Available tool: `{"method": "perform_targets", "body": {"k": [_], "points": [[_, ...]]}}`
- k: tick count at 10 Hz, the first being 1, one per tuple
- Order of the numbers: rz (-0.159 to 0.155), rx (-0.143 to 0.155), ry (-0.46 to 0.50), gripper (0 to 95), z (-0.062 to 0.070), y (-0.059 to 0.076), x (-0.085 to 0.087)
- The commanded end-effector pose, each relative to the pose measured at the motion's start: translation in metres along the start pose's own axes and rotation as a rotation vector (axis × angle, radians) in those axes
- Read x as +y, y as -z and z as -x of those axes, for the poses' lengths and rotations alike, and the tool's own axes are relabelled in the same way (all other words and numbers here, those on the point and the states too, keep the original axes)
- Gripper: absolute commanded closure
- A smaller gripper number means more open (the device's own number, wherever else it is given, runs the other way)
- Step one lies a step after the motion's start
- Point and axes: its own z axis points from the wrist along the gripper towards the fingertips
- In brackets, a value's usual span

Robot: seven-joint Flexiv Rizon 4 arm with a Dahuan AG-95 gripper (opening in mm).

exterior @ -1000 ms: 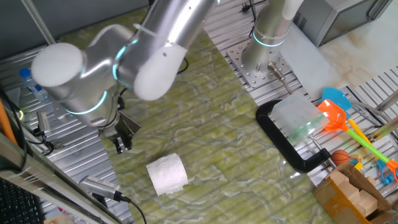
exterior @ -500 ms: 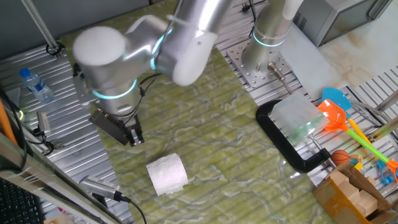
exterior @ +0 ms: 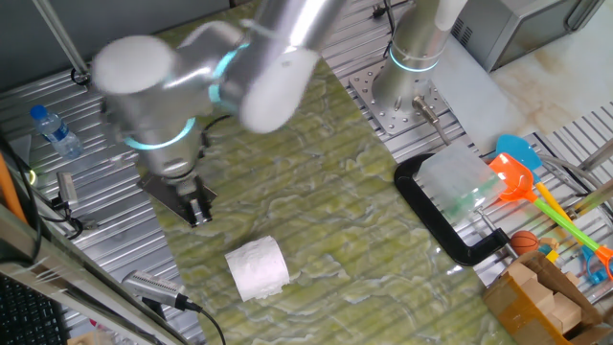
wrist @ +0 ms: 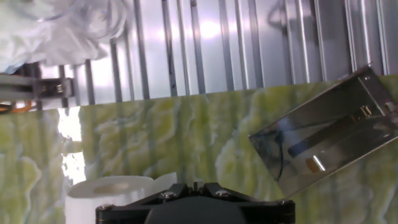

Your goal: Put the toilet paper on its holder

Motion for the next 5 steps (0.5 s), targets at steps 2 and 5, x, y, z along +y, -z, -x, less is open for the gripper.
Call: {"method": "perform_targets", "body": {"k": [2, 5], "points": [[-0.032, -0.012, -0.033, 95.0, -0.0075, 0.0001, -0.0022], [-0.029, -0.009, 0.037, 95.0, -0.0075, 0.0001, -0.0022]]}}
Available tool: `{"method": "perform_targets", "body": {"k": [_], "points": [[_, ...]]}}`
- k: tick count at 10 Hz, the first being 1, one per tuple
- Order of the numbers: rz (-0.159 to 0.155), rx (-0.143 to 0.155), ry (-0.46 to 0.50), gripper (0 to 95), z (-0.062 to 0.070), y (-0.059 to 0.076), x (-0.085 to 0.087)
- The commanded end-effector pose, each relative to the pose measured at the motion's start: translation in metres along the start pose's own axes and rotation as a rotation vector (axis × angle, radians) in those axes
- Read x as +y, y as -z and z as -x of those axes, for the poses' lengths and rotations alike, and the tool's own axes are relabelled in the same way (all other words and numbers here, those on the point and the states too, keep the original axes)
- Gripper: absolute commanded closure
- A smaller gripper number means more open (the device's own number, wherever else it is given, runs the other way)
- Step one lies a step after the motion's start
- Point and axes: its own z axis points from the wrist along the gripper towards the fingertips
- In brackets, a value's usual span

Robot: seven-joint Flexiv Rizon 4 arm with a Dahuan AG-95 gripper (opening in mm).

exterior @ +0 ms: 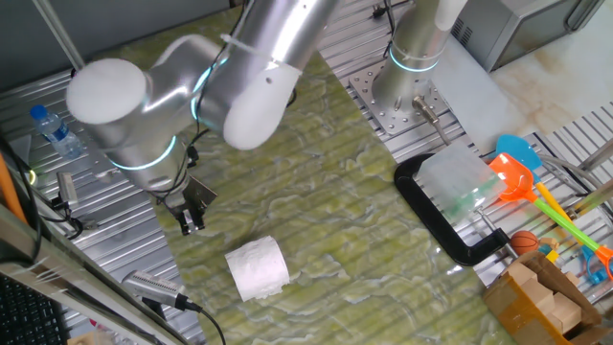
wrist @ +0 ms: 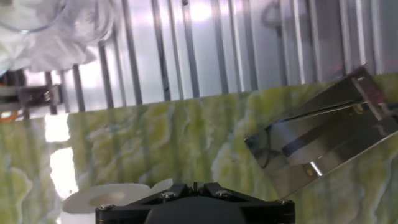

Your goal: Put the toilet paper on its holder

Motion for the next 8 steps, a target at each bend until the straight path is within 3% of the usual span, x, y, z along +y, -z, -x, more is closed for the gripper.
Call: {"method": "perform_targets", "body": {"k": [1, 5, 8], "points": [[0.014, -0.005, 0.089, 95.0, -0.0053, 0.0005, -0.0011], [0.019, 0.034, 0.075, 95.0, -0.0053, 0.0005, -0.0011], [0.031, 0.01, 0.04, 95.0, -0.0053, 0.0005, -0.0011]]}}
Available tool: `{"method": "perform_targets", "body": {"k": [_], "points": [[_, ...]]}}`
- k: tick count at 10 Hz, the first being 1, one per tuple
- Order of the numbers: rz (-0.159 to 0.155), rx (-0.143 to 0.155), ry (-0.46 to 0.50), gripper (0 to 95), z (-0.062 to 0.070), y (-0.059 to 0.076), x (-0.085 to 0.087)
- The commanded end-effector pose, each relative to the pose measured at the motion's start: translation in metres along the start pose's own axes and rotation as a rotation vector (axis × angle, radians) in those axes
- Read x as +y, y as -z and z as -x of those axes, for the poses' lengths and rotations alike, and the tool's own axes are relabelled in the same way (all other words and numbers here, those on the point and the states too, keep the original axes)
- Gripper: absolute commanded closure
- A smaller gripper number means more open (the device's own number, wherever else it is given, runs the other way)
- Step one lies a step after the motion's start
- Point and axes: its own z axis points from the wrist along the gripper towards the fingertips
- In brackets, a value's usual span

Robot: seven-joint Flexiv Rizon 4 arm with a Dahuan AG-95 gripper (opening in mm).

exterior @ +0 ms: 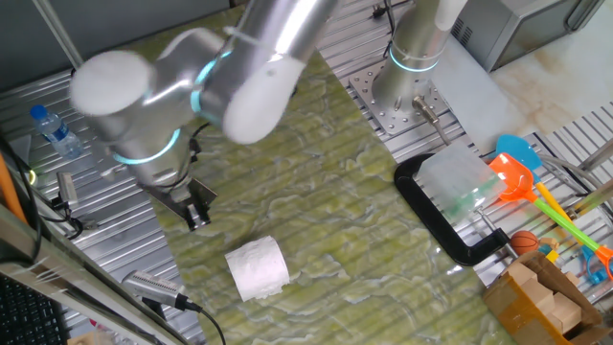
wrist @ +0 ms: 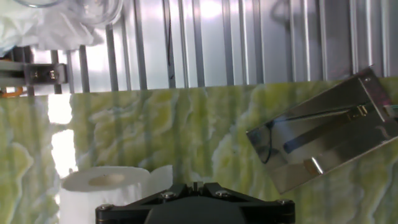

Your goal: Put the toilet paper on its holder

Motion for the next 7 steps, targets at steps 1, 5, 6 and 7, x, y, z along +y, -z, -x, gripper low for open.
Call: {"method": "perform_targets", "body": {"k": [1, 5, 6, 7], "points": [[0.008, -0.057, -0.003, 95.0, -0.01, 0.0, -0.001], [0.007, -0.046, 0.018, 95.0, -0.011, -0.001, 0.003], [0.01, -0.043, 0.005, 95.0, -0.008, -0.002, 0.011], [0.009, -0.041, -0.007, 95.0, -0.005, -0.004, 0.02]]}}
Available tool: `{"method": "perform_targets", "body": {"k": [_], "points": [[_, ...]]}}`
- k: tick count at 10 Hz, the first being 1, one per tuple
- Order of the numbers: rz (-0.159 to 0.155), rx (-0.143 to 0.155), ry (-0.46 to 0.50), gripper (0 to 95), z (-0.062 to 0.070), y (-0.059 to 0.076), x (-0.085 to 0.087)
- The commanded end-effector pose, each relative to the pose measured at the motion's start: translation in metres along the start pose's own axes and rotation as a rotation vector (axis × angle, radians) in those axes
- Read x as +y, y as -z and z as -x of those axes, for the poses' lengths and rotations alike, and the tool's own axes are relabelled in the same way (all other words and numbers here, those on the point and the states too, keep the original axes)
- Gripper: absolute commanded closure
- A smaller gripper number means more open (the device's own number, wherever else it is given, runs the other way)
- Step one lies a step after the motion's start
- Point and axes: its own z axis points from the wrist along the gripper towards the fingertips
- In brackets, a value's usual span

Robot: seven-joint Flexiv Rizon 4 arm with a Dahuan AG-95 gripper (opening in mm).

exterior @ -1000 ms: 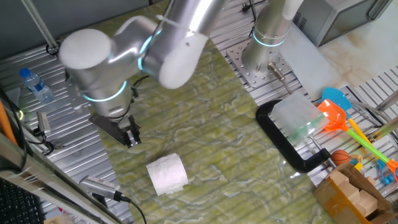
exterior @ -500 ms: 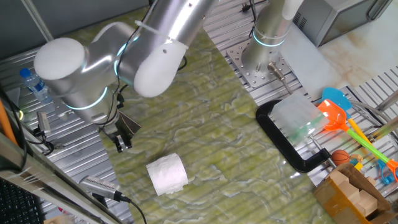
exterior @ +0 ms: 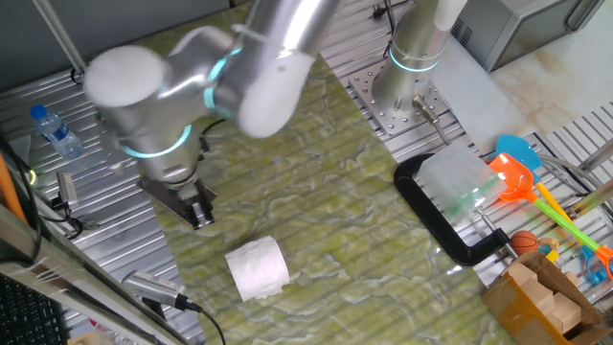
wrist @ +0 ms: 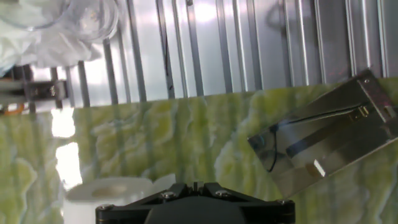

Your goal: Put the toilet paper on its holder

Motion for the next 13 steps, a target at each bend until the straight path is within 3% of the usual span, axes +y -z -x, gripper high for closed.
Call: {"method": "perform_targets", "body": {"k": [1, 6, 8, 13], "points": [[-0.003, 0.027, -0.029, 95.0, 0.026, -0.002, 0.015], [-0.009, 0.042, -0.043, 95.0, 0.033, -0.002, 0.055], [-0.014, 0.033, -0.027, 95.0, 0.019, -0.004, 0.065], [-0.02, 0.008, 0.017, 95.0, 0.002, 0.001, 0.073]]}}
